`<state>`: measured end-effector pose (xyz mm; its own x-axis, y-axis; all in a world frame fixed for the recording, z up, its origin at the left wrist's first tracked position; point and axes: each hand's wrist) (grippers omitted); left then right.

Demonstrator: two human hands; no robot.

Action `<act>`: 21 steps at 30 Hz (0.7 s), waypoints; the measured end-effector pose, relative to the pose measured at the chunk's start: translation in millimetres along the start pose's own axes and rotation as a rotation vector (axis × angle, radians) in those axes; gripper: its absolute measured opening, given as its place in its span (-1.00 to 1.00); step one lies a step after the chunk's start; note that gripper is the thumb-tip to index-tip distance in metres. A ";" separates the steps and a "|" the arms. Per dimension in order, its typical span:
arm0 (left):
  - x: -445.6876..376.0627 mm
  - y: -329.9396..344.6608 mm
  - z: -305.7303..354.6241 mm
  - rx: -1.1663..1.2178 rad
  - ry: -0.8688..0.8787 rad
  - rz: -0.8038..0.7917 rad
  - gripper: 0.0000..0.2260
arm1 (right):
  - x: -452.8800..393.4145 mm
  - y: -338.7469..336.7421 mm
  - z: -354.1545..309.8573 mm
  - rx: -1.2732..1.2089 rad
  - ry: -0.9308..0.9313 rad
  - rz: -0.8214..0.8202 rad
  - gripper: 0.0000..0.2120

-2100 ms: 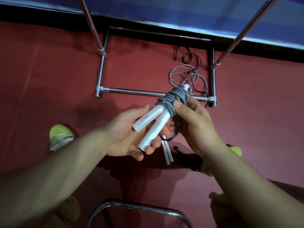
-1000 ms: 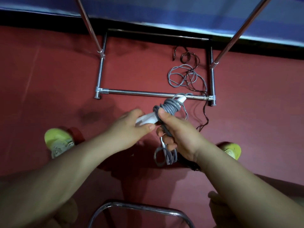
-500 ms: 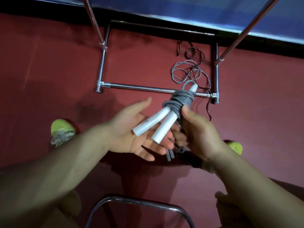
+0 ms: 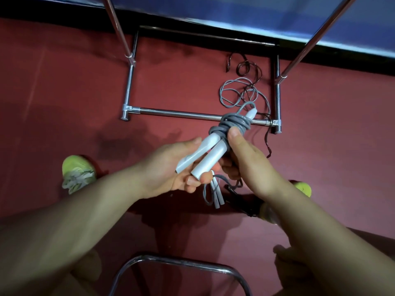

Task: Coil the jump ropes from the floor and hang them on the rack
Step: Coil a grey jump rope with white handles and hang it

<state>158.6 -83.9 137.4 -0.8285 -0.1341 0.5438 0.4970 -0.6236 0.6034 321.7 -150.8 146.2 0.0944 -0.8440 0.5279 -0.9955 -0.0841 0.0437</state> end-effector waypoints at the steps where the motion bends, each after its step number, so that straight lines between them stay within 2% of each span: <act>1: 0.2 1.7 -1.0 -0.071 0.036 0.039 -0.55 | 0.2 -0.3 -0.1 0.022 0.002 -0.008 -0.45; 4: 0.9 6.9 0.6 -0.292 0.088 0.171 -0.65 | -0.3 -1.2 0.2 0.051 0.051 -0.026 -0.40; 8: -5.2 -0.2 -3.8 -0.617 0.075 0.336 -0.60 | -2.1 -1.4 7.5 0.074 0.126 0.003 -0.55; 12: -8.9 -4.2 -8.2 -0.695 0.035 0.427 -0.60 | -8.3 -4.0 12.4 -0.081 0.307 0.013 -0.56; 14: -8.2 -6.5 -7.5 -0.743 0.009 0.455 -0.63 | -11.7 -6.8 15.5 -0.141 0.418 0.006 -0.49; 17: -7.9 -9.7 -3.9 -0.683 -0.020 0.497 -0.52 | -14.6 -9.0 22.5 -0.057 0.419 0.016 -0.44; 19: -7.4 -10.1 -3.4 -0.686 -0.029 0.505 -0.59 | -16.0 -7.0 23.8 -0.049 0.384 0.034 -0.44; 21: -7.8 -10.8 -3.3 -0.707 -0.047 0.507 -0.65 | -17.1 -5.0 21.4 -0.153 0.376 0.047 -0.47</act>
<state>158.8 -78.6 124.7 -0.5315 -0.5025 0.6819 0.5129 -0.8316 -0.2131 325.1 -147.2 118.9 0.0672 -0.5905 0.8042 -0.9910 0.0538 0.1224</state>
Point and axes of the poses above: each hand's wrist, its own x-axis away from the middle knuckle, its own y-axis out of the palm, z = x × y, and after that the axes turned 7 degrees about -z, right-handed
